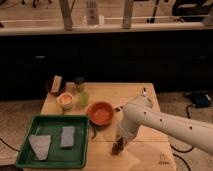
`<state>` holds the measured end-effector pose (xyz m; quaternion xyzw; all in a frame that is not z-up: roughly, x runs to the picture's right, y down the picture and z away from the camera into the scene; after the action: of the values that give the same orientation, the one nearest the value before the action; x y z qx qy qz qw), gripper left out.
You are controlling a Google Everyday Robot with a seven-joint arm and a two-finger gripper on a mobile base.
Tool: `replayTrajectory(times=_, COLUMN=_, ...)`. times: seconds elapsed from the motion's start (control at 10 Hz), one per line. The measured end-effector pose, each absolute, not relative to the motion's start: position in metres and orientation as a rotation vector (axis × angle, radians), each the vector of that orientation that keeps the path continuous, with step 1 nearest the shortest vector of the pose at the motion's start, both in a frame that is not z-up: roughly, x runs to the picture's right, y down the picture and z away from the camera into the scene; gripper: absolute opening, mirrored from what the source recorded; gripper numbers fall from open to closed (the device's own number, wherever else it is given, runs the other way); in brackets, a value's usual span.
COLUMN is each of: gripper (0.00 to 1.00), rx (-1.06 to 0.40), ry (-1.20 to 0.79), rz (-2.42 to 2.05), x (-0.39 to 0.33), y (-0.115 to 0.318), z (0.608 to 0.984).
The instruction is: Place grapes in table surface
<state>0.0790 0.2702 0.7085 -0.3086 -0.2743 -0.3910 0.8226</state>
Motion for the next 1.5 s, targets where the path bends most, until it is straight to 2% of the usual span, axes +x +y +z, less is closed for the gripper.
replayTrajectory(times=0.6, gripper=0.02, rx=-0.668, ry=-0.586, rz=-0.823, x=0.079, y=0.29, z=0.736)
replayTrajectory(times=0.8, gripper=0.08, rx=-0.676, ry=-0.583, rz=-0.819, x=0.078, y=0.292, z=0.74)
replayTrajectory(times=1.3, gripper=0.61, rx=-0.686, ry=-0.575, rz=-0.816, x=0.076, y=0.292, z=0.742)
replayTrajectory(times=1.5, gripper=0.78, rx=-0.688, ry=-0.572, rz=-0.82, x=0.075, y=0.29, z=0.741)
